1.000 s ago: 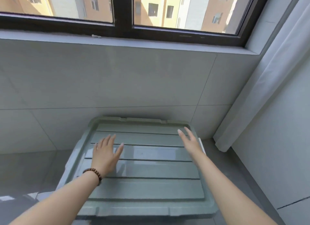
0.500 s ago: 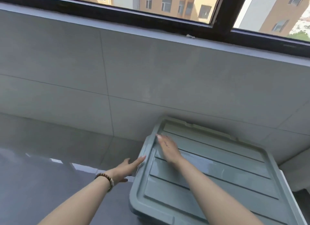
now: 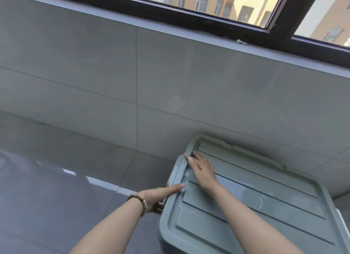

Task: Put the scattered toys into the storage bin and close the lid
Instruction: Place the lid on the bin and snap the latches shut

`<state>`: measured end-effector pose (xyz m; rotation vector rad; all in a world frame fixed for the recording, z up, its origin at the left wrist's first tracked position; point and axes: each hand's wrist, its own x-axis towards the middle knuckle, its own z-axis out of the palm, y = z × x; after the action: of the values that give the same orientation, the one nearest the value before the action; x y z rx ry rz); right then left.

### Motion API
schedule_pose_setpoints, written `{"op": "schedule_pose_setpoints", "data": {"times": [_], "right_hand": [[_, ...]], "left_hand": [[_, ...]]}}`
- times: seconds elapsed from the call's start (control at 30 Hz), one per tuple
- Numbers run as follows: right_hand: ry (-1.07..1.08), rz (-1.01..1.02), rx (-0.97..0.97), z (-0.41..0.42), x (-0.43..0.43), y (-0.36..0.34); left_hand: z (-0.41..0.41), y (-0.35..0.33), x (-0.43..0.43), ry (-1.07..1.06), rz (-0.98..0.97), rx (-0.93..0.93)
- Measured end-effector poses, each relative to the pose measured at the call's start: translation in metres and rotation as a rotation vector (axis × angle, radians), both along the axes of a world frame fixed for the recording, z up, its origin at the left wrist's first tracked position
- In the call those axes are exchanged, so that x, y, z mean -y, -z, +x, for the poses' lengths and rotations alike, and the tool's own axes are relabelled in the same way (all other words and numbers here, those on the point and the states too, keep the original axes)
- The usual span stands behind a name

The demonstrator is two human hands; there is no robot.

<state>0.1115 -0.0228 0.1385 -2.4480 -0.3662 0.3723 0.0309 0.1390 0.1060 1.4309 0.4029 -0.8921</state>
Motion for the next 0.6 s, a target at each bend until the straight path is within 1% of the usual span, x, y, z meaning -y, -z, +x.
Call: {"op": "schedule_pose_setpoints", "data": {"times": [0.07,0.13,0.2,0.27,0.4,0.6], "right_hand": [[-0.015,-0.016,0.026,-0.001,0.001,0.001],[-0.039,-0.041,0.059,-0.002,0.002,0.003],[-0.043,-0.063,0.080,-0.002,0.003,0.004],[0.000,-0.057,0.051,0.000,0.003,0.003],[0.020,-0.110,-0.022,0.006,0.002,0.000],[0.003,-0.136,-0.045,0.009,0.002,-0.001]], "left_hand": [[0.002,-0.002,-0.003,-0.066,0.106,0.105],[0.004,-0.008,-0.004,-0.140,0.197,0.257],[0.005,-0.010,0.000,-0.184,0.210,0.361],[0.005,-0.011,0.007,-0.205,0.224,0.424],[0.009,-0.011,0.017,-0.282,0.279,0.493],[0.007,-0.014,0.025,-0.351,0.344,0.542]]}}
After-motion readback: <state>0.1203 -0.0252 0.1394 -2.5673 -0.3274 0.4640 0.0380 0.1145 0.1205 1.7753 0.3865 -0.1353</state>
